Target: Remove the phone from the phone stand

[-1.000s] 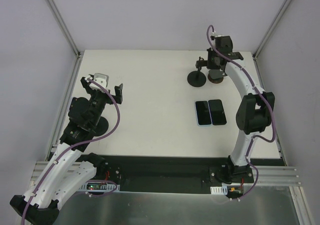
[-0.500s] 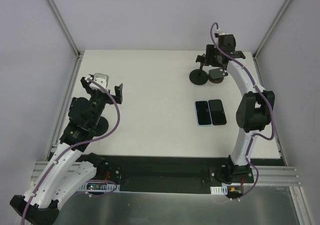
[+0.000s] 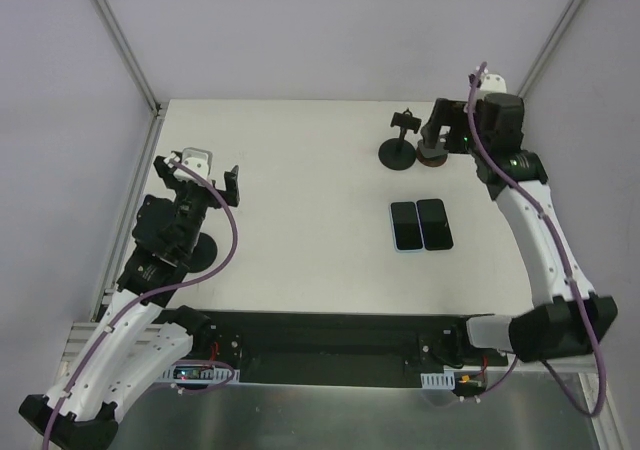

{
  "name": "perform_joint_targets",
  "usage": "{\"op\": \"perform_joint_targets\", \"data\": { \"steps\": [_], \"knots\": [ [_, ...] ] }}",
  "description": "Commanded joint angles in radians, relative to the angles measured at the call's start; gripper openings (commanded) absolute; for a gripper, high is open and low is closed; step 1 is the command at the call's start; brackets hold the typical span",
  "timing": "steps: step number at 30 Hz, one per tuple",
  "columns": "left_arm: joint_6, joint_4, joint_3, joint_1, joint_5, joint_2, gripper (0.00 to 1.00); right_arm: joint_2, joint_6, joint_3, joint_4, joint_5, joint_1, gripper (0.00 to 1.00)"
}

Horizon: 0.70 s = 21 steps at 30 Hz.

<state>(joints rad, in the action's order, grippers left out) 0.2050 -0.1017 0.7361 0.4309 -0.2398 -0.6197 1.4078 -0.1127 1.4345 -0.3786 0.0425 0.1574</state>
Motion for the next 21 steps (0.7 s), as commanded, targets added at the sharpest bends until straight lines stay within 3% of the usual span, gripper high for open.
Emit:
{"op": "perform_joint_targets", "data": {
  "steps": [1,5,9,16,21],
  "knots": [
    [0.056,-0.072,-0.017,-0.003,-0.076,0.018,0.96,-0.228,0.056,-0.179,0.092,0.013,0.016,1.00],
    [0.074,-0.082,-0.018,-0.017,-0.125,0.002,0.96,-0.413,0.080,-0.385,0.147,0.029,0.043,0.96],
    [0.033,-0.070,0.000,-0.076,-0.135,-0.025,0.96,-0.467,0.099,-0.466,0.133,0.127,0.080,0.96],
    [-0.091,0.063,0.081,-0.256,-0.161,-0.083,0.97,-0.509,0.096,-0.542,0.116,0.250,0.169,0.96],
    [-0.203,0.154,0.101,-0.469,-0.093,-0.071,0.95,-0.540,0.097,-0.591,0.129,0.292,0.205,0.96]
  ]
}}
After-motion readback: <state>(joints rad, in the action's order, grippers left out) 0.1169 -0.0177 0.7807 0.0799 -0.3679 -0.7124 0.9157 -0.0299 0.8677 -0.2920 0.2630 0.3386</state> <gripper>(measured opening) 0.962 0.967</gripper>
